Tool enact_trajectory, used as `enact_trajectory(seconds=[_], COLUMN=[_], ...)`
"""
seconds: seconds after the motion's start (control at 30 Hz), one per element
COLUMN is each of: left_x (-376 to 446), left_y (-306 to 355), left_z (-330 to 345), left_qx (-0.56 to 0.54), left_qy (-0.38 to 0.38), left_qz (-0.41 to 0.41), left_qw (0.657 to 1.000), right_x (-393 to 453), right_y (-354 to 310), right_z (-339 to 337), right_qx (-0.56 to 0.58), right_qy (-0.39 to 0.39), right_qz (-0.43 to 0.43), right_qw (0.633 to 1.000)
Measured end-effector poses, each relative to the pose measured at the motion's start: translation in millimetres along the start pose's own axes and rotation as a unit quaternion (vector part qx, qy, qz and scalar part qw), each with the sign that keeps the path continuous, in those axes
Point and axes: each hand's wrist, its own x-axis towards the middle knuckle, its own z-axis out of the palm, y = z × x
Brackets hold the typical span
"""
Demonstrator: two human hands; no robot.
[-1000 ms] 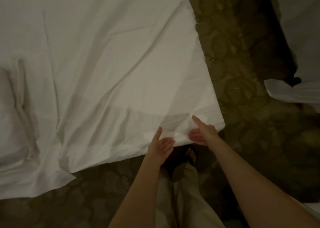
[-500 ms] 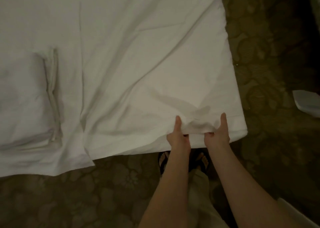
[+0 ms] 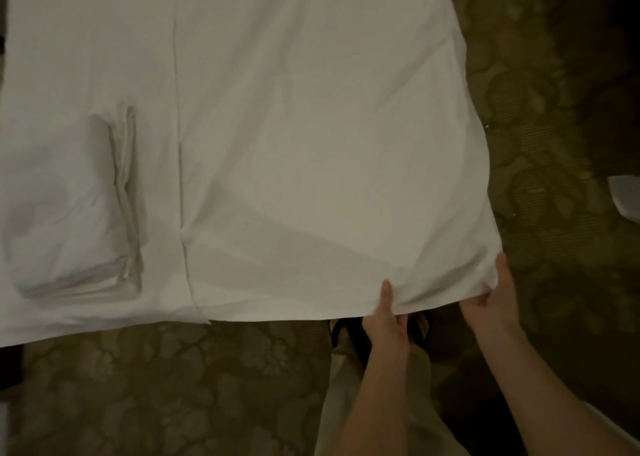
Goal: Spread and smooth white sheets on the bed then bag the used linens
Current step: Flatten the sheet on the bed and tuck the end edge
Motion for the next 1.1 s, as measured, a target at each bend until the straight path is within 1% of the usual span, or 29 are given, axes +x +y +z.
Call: enact_trajectory(seconds=[0.03, 0.07, 0.1, 0.17, 0.23, 0.33, 0.43, 0.5, 0.57, 0.63, 0.7, 0.73, 0.77, 0.8, 0.83, 0.87, 0.9, 0.93, 0.97, 1.0, 1.03, 1.07, 1.1], left_x=[1, 1, 2, 3, 4, 3, -4, -8, -13, -19, -19, -20, -24, -28, -34, -40, -46, -52, -56, -56, -54, -53, -50], left_y=[-2, -4, -6, -10, -11, -19, -35, -48, -60, -67, -70, -68, -62, -54, -43, -31, -18, -7, 2, 9, 16, 22, 26], left_z=[-1, -1, -2, -3, -6, -6, 1, 13, 27, 38, 42, 40, 37, 34, 33, 34, 38, 48, 61, 76, 92, 109, 125], left_qx=[0.010, 0.022, 0.036, 0.056, 0.056, 0.028, 0.034, 0.038, 0.042, 0.041, 0.050, 0.071, 0.113, 0.186, 0.291, 0.410, 0.508, 0.564, 0.577, 0.556, 0.521, 0.488, 0.468], left_qy=[0.001, 0.004, 0.010, 0.030, 0.035, 0.009, -0.040, -0.072, -0.103, -0.118, -0.106, -0.098, -0.097, -0.112, -0.144, -0.180, -0.208, -0.222, -0.225, -0.225, -0.224, -0.219, -0.221], left_qz=[-0.002, -0.002, -0.004, -0.011, -0.018, -0.037, -0.059, -0.063, -0.062, -0.056, -0.048, -0.056, -0.078, -0.118, -0.168, -0.210, -0.223, -0.208, -0.163, -0.092, -0.001, 0.097, 0.183], left_qw=[1.000, 1.000, 0.999, 0.998, 0.998, 0.999, 0.997, 0.995, 0.992, 0.991, 0.992, 0.991, 0.986, 0.969, 0.931, 0.869, 0.806, 0.767, 0.768, 0.794, 0.824, 0.839, 0.836], right_x=[8, 11, 12, 9, 7, 8, 15, 19, 20, 20, 20, 22, 23, 26, 30, 34, 35, 33, 32, 28, 24, 17, 12], right_y=[-6, -9, -14, -16, -13, -15, -24, -30, -37, -46, -54, -58, -63, -68, -71, -73, -76, -77, -76, -74, -69, -63, -56], right_z=[-1, -3, -7, -18, -28, -31, -24, -20, -16, -12, -9, -6, -2, 3, 7, 12, 18, 26, 33, 40, 45, 50, 52], right_qx=[0.014, -0.008, -0.048, -0.074, -0.082, -0.030, -0.018, 0.001, 0.044, 0.071, 0.071, 0.047, 0.019, -0.011, -0.019, -0.019, -0.032, -0.064, -0.114, -0.174, -0.233, -0.287, -0.333], right_qy=[0.010, 0.041, 0.088, 0.170, 0.183, 0.139, 0.046, 0.005, -0.019, -0.050, -0.060, -0.043, -0.034, -0.027, -0.027, -0.020, -0.027, -0.042, -0.064, -0.085, -0.109, -0.133, -0.150], right_qz=[0.005, -0.005, -0.021, -0.013, -0.009, 0.018, 0.021, 0.037, 0.055, 0.068, 0.072, 0.068, 0.066, 0.056, 0.034, 0.010, -0.017, -0.044, -0.068, -0.095, -0.127, -0.155, -0.183], right_qw=[1.000, 0.999, 0.995, 0.983, 0.980, 0.990, 0.999, 0.999, 0.997, 0.994, 0.993, 0.996, 0.997, 0.998, 0.999, 1.000, 0.999, 0.996, 0.989, 0.976, 0.958, 0.936, 0.913])
